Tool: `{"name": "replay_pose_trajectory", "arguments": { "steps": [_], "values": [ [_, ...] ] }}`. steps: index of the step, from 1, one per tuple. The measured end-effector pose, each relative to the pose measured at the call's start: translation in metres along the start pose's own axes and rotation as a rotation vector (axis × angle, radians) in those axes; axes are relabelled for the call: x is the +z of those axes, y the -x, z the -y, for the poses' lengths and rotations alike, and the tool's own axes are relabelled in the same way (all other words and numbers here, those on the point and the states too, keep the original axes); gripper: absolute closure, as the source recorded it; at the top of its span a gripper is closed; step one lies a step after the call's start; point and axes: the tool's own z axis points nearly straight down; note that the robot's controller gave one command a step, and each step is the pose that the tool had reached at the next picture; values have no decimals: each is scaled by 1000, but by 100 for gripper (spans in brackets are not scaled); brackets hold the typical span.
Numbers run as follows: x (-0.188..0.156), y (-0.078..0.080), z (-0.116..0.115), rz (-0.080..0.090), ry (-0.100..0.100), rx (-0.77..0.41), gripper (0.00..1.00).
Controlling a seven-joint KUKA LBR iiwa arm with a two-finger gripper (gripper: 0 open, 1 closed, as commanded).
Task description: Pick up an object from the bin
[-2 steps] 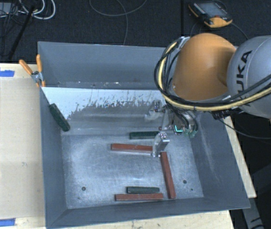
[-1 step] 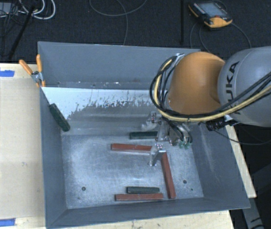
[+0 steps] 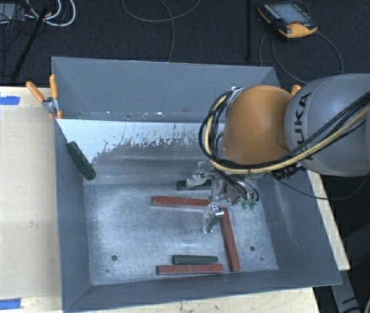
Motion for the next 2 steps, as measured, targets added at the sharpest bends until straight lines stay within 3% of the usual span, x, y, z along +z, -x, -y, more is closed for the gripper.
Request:
{"name": "replay_pose_trajectory", "arguments": {
  "steps": [1,2],
  "values": [
    [61,28,1,23,0,-260,100],
    [61,28,1,23,0,-260,100]
  ]
}}
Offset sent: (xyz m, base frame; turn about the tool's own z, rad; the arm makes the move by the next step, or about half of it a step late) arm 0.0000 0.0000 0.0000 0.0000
